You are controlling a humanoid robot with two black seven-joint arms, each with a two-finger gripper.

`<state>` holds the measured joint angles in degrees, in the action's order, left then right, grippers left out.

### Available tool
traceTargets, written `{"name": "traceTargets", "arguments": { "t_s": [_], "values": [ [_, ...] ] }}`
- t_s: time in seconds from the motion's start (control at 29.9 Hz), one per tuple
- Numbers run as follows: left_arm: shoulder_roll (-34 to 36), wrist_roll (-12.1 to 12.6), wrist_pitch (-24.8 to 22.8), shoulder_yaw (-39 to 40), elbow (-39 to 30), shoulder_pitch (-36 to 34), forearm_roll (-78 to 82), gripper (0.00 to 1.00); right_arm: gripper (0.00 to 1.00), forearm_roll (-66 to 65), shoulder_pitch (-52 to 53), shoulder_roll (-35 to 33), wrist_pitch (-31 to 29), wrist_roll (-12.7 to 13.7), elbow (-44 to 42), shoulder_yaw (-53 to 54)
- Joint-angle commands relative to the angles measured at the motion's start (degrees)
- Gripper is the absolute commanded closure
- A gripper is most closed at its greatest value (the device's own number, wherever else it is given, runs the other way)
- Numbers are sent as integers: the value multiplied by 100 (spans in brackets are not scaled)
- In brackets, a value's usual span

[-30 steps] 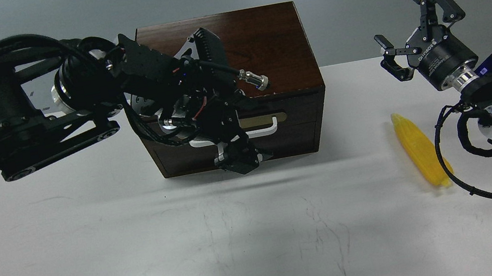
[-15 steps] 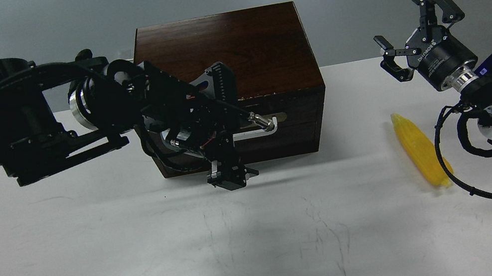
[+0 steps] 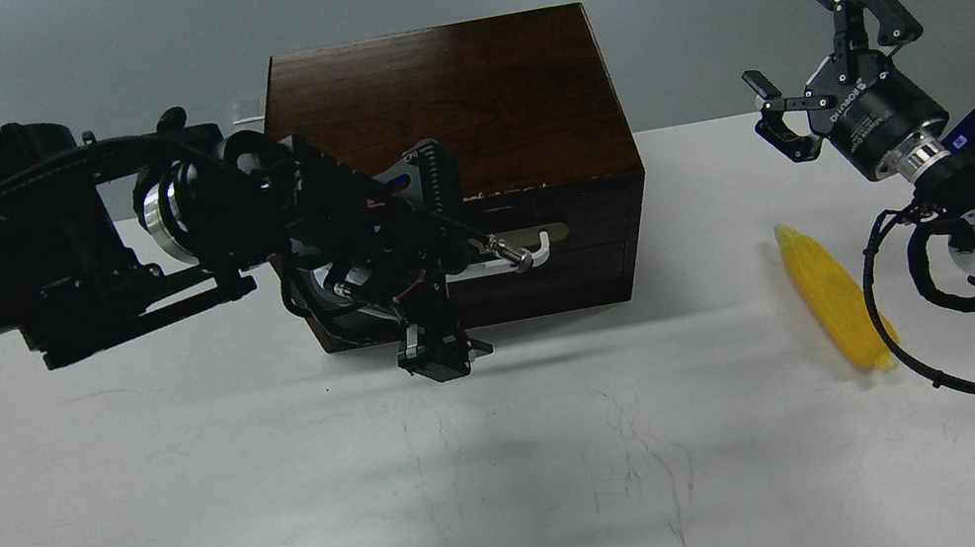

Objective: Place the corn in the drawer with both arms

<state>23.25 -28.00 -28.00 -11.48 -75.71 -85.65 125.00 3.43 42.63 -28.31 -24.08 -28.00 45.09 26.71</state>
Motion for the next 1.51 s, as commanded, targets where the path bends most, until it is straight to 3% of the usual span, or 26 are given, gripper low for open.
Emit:
{"name": "traceTargets", "arguments": {
  "t_s": [0.0,1.47],
  "values": [
    [5,0,0,-12,74,4,0,2,0,-1,0,1,-1,0,0,0],
    [-154,0,0,-240,101,84,0,2,0,-1,-9,-17,-1,0,0,18]
  ]
}}
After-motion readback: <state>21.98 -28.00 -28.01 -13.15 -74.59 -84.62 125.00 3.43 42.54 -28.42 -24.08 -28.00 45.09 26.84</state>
